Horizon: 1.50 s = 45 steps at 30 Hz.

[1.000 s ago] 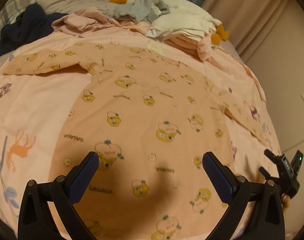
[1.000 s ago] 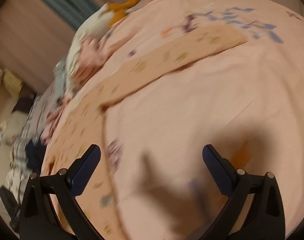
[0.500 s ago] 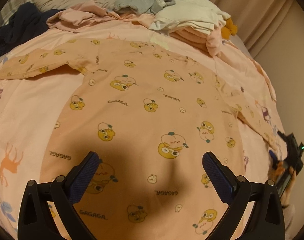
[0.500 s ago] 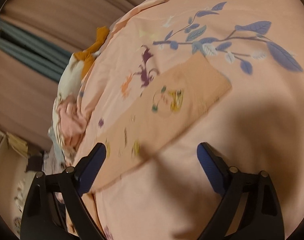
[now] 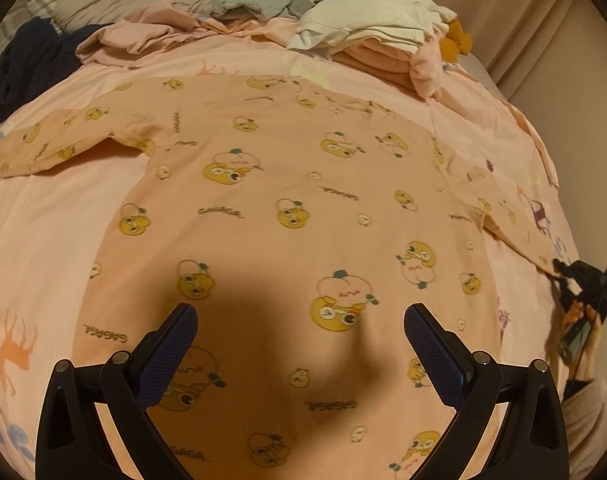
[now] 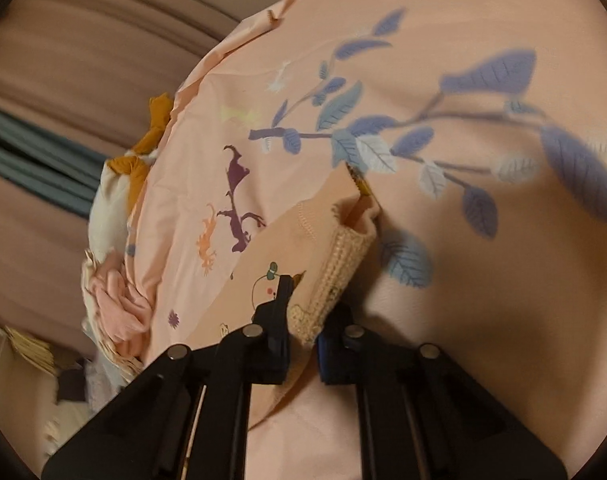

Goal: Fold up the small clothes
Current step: 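Lift the sleeve and fold it across the shirt body, then release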

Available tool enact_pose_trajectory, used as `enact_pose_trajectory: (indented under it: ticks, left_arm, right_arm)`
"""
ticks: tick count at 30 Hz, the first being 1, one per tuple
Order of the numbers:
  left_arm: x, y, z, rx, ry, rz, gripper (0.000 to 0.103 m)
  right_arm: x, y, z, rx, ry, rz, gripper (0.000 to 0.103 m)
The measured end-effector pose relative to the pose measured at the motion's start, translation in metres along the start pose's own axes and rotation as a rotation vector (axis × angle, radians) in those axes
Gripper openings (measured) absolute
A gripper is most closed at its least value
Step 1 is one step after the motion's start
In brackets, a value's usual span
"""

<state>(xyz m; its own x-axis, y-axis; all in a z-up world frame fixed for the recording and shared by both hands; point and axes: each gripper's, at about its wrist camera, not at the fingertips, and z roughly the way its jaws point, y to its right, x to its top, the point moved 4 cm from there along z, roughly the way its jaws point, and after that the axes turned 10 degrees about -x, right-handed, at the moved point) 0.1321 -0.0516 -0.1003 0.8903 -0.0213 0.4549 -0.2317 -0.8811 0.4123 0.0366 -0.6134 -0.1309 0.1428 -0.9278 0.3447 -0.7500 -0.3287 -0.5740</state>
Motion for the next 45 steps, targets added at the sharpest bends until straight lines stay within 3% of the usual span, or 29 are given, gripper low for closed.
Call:
enact_pose_trajectory:
  ticks: [5,14,20,25,31,34,41,45]
  left_arm:
    - [-0.001,-0.016,-0.006,0.027,0.004,-0.018,0.102]
    - [0.001,-0.059,-0.038,0.03,0.041,-0.089,0.102]
    - [0.011,-0.101,-0.07,0.064,0.118,-0.151,0.102]
    - [0.012,-0.136,-0.084,0.072,0.145,-0.208,0.102]
    - [0.009,-0.172,-0.088,0.07,0.157,-0.3,0.102]
    - [0.007,-0.191,-0.088,0.053,0.157,-0.366,0.102]
    - [0.017,-0.218,-0.088,0.003,0.162,-0.446,0.102]
    - [0.03,-0.231,-0.096,-0.061,0.198,-0.485,0.102]
  right_arm:
    - [-0.001,-0.04,-0.028,0.042,0.053,-0.139,0.009]
    - [-0.042,-0.191,-0.08,0.106,0.092,-0.459,0.009]
    - [-0.122,-0.298,-0.104,0.173,0.113,-0.69,0.01]
    - [-0.225,-0.361,-0.101,0.163,0.146,-0.961,0.01]
    - [-0.335,-0.385,-0.061,0.113,0.109,-1.22,0.01]
    - [-0.386,-0.377,-0.037,0.074,0.091,-1.36,0.011]
    - [-0.452,-0.356,-0.001,0.005,0.031,-1.555,0.012]
    - [-0.475,-0.343,0.007,0.04,-0.131,-1.617,0.044]
